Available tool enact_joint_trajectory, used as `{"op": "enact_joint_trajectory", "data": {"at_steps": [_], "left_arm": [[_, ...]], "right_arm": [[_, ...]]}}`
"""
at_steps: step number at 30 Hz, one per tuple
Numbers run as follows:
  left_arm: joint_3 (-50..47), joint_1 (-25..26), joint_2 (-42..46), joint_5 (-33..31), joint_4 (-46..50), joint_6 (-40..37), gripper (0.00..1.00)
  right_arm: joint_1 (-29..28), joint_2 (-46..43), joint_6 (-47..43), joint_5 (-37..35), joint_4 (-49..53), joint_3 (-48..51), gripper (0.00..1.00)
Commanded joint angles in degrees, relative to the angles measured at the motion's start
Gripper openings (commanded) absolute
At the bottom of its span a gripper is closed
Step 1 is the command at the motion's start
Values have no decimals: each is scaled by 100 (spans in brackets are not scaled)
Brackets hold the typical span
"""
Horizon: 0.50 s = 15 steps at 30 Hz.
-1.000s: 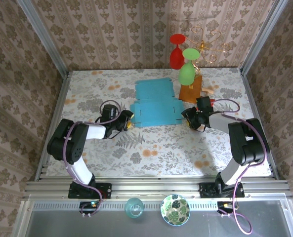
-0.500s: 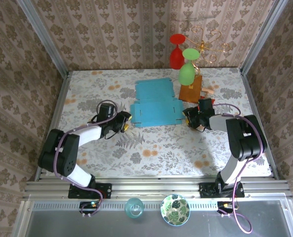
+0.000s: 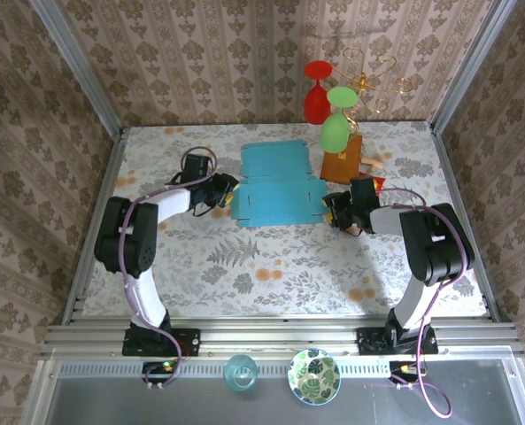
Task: Fold the paper box
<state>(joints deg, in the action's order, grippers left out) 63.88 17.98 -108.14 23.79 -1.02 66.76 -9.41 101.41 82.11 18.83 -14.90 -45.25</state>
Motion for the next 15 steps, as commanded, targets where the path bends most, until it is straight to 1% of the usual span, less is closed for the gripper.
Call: {"op": "enact_joint_trajectory", "data": {"at_steps": [1, 5, 10, 15], "left_arm": [[211, 66, -182, 129, 354, -381, 42], [95, 66, -269, 89, 383, -475, 42], [-100, 57, -309, 79, 355, -524, 41], [-206, 66, -326, 86, 382, -555, 41]], "right_arm": [[-17, 189, 259, -82, -184, 70, 44], [-23, -85, 469, -154, -166, 252, 45], [-76, -497, 369, -387, 365, 298, 47], [-75, -157, 489, -353, -58, 339, 48]]}}
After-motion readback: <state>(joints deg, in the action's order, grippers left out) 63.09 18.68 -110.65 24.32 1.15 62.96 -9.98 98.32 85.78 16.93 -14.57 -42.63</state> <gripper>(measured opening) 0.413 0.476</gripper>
